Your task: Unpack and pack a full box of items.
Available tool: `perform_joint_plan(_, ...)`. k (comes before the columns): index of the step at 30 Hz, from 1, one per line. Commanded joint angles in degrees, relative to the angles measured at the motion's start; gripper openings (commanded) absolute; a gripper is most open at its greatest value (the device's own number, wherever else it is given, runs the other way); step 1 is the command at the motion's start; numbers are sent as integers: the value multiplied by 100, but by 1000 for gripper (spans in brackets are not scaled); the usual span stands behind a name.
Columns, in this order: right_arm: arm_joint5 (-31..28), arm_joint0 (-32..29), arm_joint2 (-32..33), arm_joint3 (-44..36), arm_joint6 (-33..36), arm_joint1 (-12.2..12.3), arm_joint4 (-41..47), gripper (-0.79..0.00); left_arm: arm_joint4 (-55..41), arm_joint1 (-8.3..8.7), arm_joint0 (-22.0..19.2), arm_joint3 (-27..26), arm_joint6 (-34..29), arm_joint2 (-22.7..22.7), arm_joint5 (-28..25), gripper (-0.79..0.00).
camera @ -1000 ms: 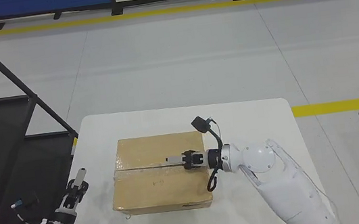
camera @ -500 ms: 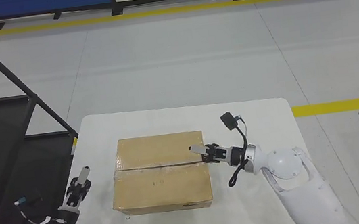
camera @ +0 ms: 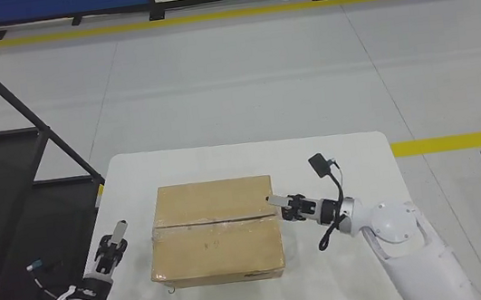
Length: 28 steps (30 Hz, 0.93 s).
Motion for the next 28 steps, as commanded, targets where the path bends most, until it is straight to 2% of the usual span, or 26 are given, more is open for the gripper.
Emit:
perform_joint_plan(1,-29,43,-51,77,44,3,27,0,30,-4,-7,-5,28,34,22,0)
perform_joint_plan(12,-337,339,-230,617,185,24,291,0,151,-31,-61,-8,213,211,136,0)
perform_joint_plan(16,-549,329,-35,669,19,72,376,0,171,-42,-76,-4,316,238,177,0)
perform_joint_plan(22,-817,67,531,358,-364,196,496,0,57,-44,-114,26,545,-12,324,0)
perform_joint_plan(28,-1019,-122,846,152,-981,253,541,0,-102,-17,-191,209,476,-391,464,0)
